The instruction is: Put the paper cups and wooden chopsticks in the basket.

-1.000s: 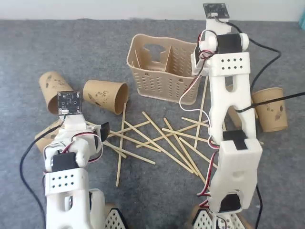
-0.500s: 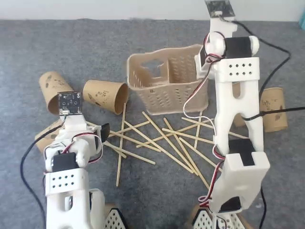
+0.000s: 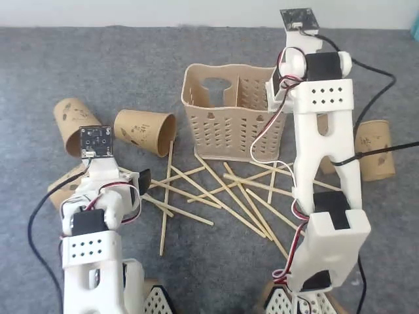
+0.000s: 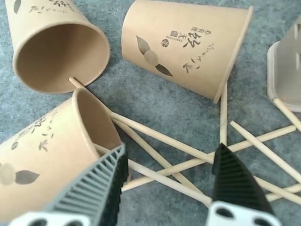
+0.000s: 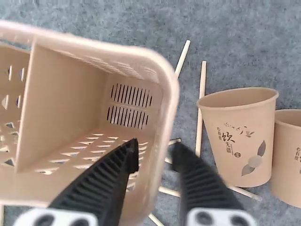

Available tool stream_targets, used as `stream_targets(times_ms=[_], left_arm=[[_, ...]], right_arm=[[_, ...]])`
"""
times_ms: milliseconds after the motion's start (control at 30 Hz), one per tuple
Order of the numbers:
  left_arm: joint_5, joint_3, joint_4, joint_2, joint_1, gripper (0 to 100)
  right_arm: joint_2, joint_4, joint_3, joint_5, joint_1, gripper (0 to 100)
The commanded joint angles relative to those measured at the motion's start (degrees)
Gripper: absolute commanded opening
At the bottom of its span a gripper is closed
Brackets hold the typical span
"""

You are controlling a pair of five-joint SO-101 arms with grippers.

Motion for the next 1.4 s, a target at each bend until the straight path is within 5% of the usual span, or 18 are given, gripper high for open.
stream_targets(times_ms=[0,267,600,800,1367], left_arm=[[-0.4,-0.5,-1.6,-1.3,0.2,28],[-0.4,-0.5,-1.6,-1.3,0.1,28],[-0.4,-0.5,-1.6,-1.3,0.0,28],[-0.4,-0.5,-1.6,-1.2,0.3,28],[-0.4,-0.4,-1.6,-1.3,0.1,28]], right_arm=[[-4.5,-0.3,-3.3,0.1,0.8,20.7],[-9.6,2.7,-11.2,0.9,6.0,20.6],[-29.9,1.5,15.7,-1.1,9.1,20.5],[-31.7,-1.5,17.9,-1.6,6.9,20.5],[-9.3,-10.7,3.0,-6.4,0.4,20.4]])
